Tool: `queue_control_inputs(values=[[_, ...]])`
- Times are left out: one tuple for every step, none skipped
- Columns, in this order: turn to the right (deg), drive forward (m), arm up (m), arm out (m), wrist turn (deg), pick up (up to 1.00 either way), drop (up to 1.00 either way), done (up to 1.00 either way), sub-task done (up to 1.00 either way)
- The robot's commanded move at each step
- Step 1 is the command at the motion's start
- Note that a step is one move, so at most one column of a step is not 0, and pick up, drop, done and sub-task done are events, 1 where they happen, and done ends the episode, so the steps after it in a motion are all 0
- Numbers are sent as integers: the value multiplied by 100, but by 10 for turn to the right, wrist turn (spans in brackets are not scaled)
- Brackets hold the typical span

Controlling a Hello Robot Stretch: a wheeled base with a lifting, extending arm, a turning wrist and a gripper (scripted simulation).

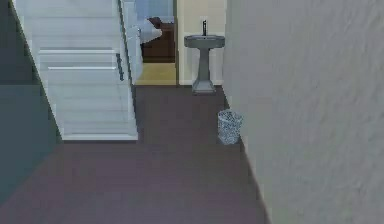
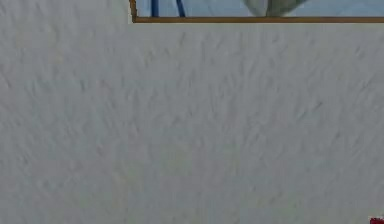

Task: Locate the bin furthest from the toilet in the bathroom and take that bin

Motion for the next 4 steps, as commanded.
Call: queue_control_inputs(values=[[-450, 0, 0, 0, 0, 0, 0, 0, 0], [-450, 0, 0, 0, 0, 0, 0, 0, 0], [-450, 0, 0, 0, 0, 0, 0, 0, 0], [-180, 0, 0, 0, 0, 0, 0, 0, 0]])
